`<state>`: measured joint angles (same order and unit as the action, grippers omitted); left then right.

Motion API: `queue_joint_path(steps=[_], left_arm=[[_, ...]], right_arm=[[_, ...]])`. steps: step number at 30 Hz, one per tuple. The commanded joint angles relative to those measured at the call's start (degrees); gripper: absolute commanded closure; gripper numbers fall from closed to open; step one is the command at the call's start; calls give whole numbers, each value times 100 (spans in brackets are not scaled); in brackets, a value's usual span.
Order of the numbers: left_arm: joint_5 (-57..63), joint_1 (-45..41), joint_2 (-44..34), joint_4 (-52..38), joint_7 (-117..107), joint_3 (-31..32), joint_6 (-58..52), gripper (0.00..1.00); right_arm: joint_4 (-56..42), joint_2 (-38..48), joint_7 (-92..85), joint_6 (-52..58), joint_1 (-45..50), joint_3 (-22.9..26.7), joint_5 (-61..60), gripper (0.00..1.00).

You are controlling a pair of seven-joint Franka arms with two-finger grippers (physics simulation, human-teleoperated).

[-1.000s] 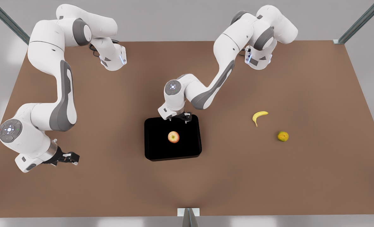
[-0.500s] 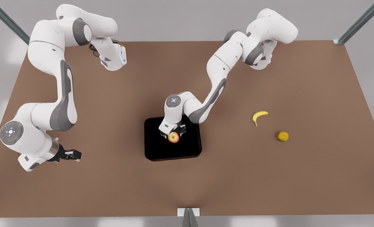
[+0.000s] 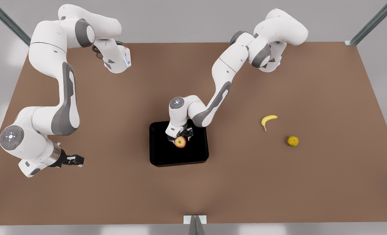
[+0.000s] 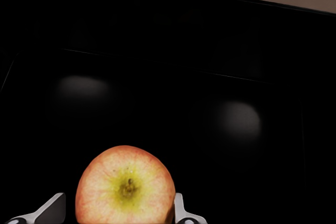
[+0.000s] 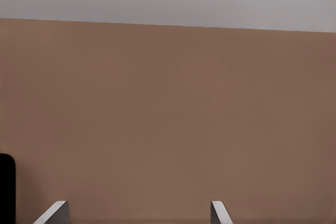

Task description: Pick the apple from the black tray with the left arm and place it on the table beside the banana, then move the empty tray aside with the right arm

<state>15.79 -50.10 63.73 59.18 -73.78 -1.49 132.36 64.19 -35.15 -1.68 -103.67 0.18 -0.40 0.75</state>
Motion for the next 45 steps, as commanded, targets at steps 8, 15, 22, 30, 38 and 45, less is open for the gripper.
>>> queue_joint_path(steps=[8,15,22,30,38,45], left_arm=[[-24,26,-414,59,-612,18,-632,22],[-1650,1836,-4439,4672,4292,9,-545,21],[-1993,3436,-3623,5121,7430,-26,-26,21],[-2001,3718,-3200,5130,7800,-35,-26,0],[-1957,3727,-5933,3477,7844,-835,-3103,0],[-1764,3709,-5002,2370,7580,-844,-3656,0]], right_arm=[[-3,9,-8,5,0,22,-5,0],[-21,263,395,409,448,-39,30,0],[-118,641,3534,1226,2487,-74,153,0],[840,571,4052,392,2760,-215,-400,0],[3899,1784,3859,-2139,2698,-163,-647,0],[4084,1116,2630,-3388,2593,13,-699,0]])
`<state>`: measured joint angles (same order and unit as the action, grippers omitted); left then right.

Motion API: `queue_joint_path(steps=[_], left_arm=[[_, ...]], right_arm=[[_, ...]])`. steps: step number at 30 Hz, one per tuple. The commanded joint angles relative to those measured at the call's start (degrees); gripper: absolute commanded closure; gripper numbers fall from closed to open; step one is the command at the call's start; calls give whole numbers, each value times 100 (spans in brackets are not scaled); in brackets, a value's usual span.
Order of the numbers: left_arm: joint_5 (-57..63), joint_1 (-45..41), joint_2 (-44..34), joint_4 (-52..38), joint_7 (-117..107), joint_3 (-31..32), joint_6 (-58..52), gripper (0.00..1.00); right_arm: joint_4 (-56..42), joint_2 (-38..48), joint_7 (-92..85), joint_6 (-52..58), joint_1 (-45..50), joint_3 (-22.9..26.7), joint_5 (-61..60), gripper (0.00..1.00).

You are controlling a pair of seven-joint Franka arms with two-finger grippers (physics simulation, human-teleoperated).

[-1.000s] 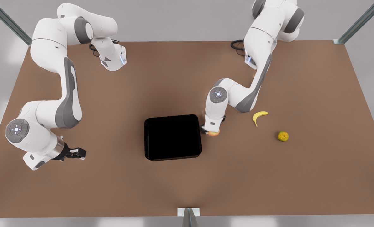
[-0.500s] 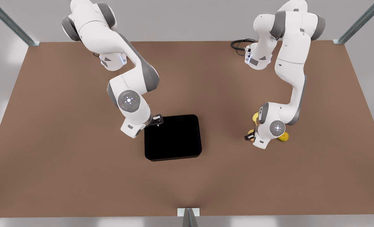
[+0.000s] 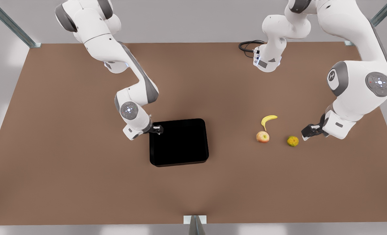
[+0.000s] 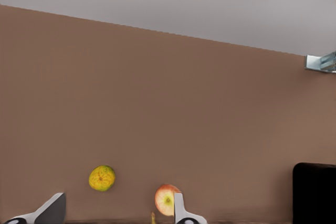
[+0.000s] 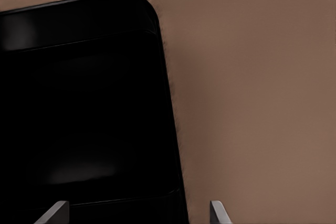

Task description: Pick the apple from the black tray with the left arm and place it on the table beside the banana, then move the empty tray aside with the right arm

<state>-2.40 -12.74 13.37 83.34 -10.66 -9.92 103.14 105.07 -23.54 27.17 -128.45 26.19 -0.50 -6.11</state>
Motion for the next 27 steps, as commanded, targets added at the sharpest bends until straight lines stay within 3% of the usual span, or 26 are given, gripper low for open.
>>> queue_joint_path(steps=[1,3,8,9,12,18,21,27], left_arm=[[55,-36,34,-46,1268,7,-761,0],[73,-80,52,-46,1268,25,-761,0],[81,-62,52,-37,1242,16,-761,0],[81,-45,52,-37,1251,7,-761,0],[231,-36,52,-37,1268,-1,-761,0],[240,-36,52,-2,1268,-10,-761,0],[248,8,52,-11,1286,-19,-761,0],[231,-18,52,-11,1216,-10,-761,0]], right_arm=[[5,-107,-693,-1050,-35,85,-354,0],[-4,-265,-1785,-1059,-35,279,-1288,0],[75,-309,-2137,-1252,27,261,-1226,1],[565,-134,-2031,-1970,71,253,-1217,1],[681,-2,-2040,-2096,71,261,-1209,1],[681,25,-2058,-2017,71,490,-690,1],[638,-133,-1908,-2026,150,446,40,2],[637,-441,-1996,-2035,150,393,207,2]])
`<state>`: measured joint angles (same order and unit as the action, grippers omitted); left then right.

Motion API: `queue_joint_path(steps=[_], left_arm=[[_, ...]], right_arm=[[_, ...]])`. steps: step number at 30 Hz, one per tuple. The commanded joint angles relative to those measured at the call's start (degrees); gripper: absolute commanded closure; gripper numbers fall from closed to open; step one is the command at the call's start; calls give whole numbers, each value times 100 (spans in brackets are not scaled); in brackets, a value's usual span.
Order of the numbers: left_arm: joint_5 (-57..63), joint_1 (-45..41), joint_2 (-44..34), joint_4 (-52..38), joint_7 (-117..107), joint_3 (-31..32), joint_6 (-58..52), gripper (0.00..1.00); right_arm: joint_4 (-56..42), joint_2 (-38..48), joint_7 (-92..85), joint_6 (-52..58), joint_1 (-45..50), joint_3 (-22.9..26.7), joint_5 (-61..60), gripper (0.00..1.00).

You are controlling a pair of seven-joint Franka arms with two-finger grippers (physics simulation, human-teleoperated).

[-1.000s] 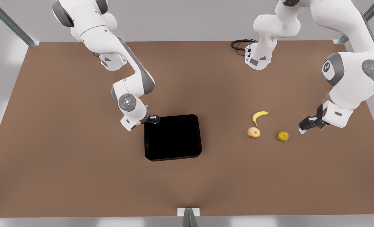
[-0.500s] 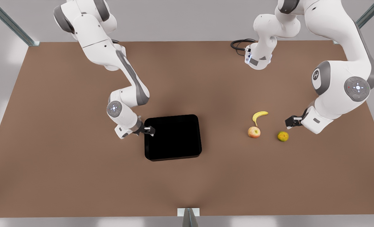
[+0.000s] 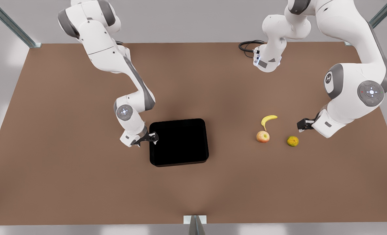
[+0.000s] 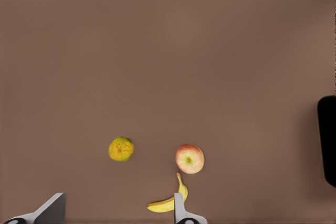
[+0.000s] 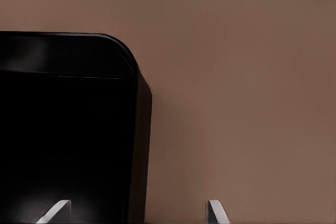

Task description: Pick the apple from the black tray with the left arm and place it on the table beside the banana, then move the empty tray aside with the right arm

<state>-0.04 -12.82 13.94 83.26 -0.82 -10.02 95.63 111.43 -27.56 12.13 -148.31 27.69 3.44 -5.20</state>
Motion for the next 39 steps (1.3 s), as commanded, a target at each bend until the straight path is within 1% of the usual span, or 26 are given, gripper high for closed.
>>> queue_joint_path(steps=[1,4,7,9,10,12,14,17,19,22,24,25,26,27,29,31,34,36,39], left_arm=[[4,-19,-5,-3,240,0,-1,0],[4,-19,-5,-3,231,0,25,0],[4,-19,4,6,231,0,25,0],[-5,-19,-5,6,231,0,25,0],[4,-10,-5,6,231,0,25,0],[-5,-10,4,6,231,0,25,0],[4,-10,4,6,231,0,25,0],[4,-10,4,6,231,0,25,0],[4,-10,4,6,231,0,25,0],[4,-10,4,6,240,0,25,0],[4,-1,4,6,249,0,25,0],[4,-1,4,6,249,0,25,0],[4,-1,4,6,249,0,25,0],[4,-1,-5,6,240,0,17,0],[4,-1,4,6,249,0,17,0],[4,-1,4,6,249,0,17,0],[4,-1,-5,6,249,0,25,0],[4,-1,4,6,249,0,25,0],[4,-1,-5,6,249,0,25,0]], right_arm=[[1,-92,-483,-40,-1,-1,116,2],[63,-241,-202,-31,-9,-1,46,2],[142,-250,439,30,-9,-168,37,3],[133,-241,1231,242,-9,-274,37,4],[142,-241,1222,268,-18,-283,37,4],[133,-241,1240,320,-44,-283,37,10],[133,-224,1239,365,-45,-283,-139,12],[116,-188,1231,496,-62,-265,-473,23],[107,-180,1231,584,-71,-247,-473,32],[98,-144,1222,707,-71,-247,-473,41],[89,-144,1196,795,-71,-239,-464,51],[80,-144,1196,830,-71,-239,-464,53],[80,-136,1196,839,-71,-239,-464,59],[80,-144,1196,839,-71,-239,-464,61],[80,-144,1187,883,-71,-239,-464,69],[63,-144,1187,918,-71,-247,-464,73],[-16,-57,1187,1129,-71,-239,-464,74],[-201,31,1178,1533,-71,-239,-455,77],[-262,110,1178,1709,-71,-239,-447,83]])
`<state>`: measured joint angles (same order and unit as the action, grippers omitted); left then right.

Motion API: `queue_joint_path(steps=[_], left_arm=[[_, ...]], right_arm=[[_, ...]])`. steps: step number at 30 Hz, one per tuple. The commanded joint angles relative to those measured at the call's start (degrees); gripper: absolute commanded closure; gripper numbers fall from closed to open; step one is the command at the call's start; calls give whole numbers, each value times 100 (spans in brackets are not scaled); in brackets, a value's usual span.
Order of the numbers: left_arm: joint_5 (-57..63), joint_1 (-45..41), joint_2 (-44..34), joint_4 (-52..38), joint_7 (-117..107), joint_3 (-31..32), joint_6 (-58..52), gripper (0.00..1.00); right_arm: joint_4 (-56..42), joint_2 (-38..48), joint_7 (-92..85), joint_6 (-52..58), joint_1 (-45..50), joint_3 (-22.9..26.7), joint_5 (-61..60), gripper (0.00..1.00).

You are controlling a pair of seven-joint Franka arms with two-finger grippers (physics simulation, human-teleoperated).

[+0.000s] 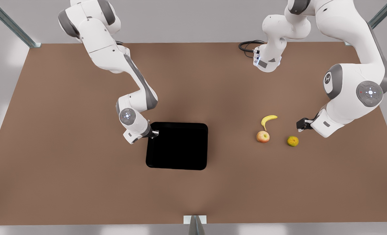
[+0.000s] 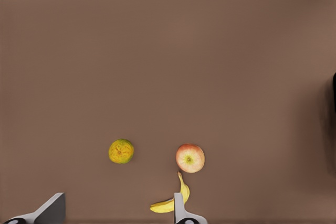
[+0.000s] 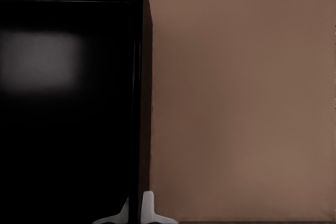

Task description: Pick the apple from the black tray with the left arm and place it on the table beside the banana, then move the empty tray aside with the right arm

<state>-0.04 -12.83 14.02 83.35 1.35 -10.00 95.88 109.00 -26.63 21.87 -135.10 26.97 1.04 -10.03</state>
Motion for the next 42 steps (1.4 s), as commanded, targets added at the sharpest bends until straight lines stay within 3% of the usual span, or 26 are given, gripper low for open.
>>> queue_joint_path(steps=[1,9,14,25,30,37,42], left_arm=[[4,0,-4,-3,23,-2,-8,0],[4,-9,-13,6,23,-2,-8,0],[4,-9,-4,6,23,-2,-8,0],[4,-9,-4,6,23,-2,-17,0],[4,-9,-13,6,23,-2,-25,0],[4,-9,-4,6,23,-2,-25,0],[4,-9,-13,6,23,-2,-25,0]], right_arm=[[-19,17,204,388,1,-7,36,83],[-432,316,-227,1486,1,195,63,89],[-705,562,-938,2303,-8,626,63,91],[-1293,615,-3759,3051,-16,2340,72,92],[-1495,448,-5350,3042,-183,2841,28,92],[-1750,167,-6854,2972,-842,2876,-87,93],[-1812,-79,-6994,2972,-966,2911,-262,94]])
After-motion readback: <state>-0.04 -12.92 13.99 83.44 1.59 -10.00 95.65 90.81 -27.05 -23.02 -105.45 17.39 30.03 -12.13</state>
